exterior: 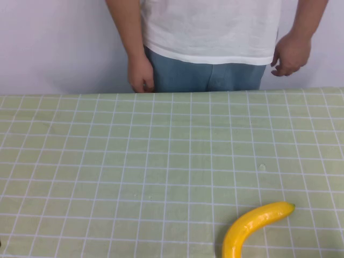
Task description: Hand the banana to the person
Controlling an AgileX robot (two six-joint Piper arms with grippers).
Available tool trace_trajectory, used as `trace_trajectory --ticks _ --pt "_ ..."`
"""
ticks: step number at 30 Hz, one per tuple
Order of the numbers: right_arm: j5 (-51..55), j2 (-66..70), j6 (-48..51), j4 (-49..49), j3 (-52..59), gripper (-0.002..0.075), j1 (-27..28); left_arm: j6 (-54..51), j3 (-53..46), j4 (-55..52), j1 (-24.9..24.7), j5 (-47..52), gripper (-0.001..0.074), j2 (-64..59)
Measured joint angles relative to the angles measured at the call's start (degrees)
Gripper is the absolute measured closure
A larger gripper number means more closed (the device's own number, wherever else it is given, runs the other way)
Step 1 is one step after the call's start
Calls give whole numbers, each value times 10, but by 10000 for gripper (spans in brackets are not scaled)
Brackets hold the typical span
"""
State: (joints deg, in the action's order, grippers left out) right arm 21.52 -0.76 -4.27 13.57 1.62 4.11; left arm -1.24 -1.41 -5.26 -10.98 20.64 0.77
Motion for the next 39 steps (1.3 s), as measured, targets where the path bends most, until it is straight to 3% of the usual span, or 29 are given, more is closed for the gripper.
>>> trace_trajectory --ticks 27,31,39 --pt "-19 0 0 -28 0 733 0 -1 0 0 0 0 738 -1" --pt "-99 0 -1 -28 1 733 0 -1 0 0 0 0 738 -1" --pt "-401 0 -1 -28 1 733 0 -1 0 0 0 0 738 -1"
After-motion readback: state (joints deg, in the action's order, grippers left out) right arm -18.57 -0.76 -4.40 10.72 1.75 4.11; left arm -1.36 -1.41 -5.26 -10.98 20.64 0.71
